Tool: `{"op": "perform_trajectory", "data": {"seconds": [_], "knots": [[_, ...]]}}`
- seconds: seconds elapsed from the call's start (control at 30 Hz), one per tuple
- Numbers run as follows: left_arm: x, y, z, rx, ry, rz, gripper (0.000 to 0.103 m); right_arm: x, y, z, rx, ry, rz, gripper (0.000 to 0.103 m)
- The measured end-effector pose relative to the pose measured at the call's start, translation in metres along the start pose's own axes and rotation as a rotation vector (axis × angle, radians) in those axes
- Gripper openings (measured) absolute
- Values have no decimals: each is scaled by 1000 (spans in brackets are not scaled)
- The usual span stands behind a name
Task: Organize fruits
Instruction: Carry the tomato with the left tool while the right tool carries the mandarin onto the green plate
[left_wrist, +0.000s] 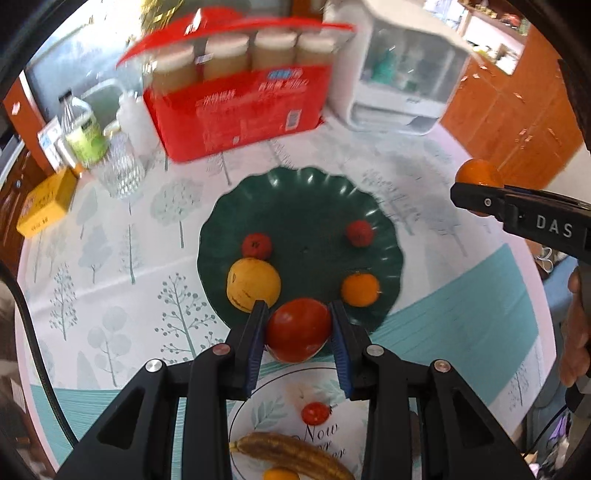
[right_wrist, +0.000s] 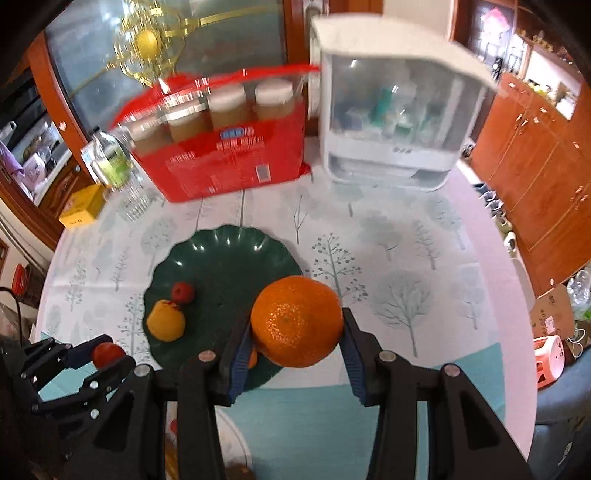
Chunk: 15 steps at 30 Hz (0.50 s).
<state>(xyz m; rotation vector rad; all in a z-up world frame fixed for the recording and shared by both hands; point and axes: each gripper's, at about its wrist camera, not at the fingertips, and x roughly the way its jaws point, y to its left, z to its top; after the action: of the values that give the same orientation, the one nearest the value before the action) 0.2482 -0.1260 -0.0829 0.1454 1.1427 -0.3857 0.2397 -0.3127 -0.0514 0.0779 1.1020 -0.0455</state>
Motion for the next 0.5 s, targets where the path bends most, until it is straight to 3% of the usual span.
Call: {"op": "perform_trajectory", "data": {"seconds": [0.23, 0.5], "knots": [[47, 4, 0, -60, 71, -3, 32, 66, 23, 10, -48, 93, 54, 45], [79, 6, 2, -138, 92, 8, 32, 114, 38, 8, -80, 150, 82, 45]]}}
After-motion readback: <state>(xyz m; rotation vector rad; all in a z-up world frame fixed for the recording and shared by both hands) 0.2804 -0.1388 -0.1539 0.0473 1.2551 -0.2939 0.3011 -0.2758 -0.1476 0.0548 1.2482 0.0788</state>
